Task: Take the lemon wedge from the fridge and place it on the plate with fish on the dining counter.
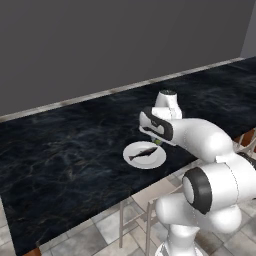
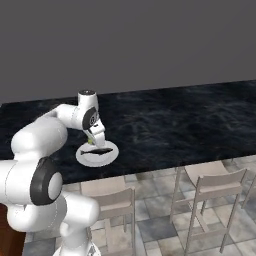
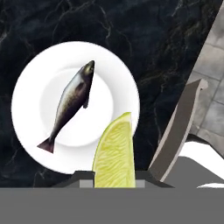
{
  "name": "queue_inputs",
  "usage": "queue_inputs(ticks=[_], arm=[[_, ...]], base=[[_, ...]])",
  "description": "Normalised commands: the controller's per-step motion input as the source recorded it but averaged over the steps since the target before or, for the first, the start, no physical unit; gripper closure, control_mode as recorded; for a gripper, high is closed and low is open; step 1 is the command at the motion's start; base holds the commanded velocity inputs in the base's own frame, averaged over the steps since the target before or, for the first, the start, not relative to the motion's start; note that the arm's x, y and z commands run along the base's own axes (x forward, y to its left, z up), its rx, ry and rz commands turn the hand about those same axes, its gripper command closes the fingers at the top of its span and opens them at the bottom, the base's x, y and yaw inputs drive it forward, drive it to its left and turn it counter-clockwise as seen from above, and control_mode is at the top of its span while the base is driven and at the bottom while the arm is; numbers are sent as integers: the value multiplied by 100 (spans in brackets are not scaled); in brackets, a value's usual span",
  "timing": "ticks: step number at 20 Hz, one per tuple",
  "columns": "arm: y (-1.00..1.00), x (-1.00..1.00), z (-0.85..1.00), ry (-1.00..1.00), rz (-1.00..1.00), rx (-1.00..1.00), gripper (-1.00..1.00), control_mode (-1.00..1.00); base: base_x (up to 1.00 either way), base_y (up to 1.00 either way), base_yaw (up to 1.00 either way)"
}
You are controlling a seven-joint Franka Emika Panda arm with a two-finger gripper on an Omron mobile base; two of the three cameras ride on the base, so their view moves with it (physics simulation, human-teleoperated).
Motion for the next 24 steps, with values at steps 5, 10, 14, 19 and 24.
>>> queue_inputs(ticks=[5, 10, 14, 19, 24], arm=[[0, 0, -54, 0, 0, 0, 100, -100], [0, -1, -42, 0, -1, 0, 100, -100], [0, 18, -12, 0, -2, 0, 100, -100], [0, 39, -4, 0, -4, 0, 100, -100], [1, 34, -14, 0, -2, 0, 100, -100]], base=[[0, 0, 0], [0, 0, 0], [0, 0, 0], [0, 0, 0], [0, 0, 0]])
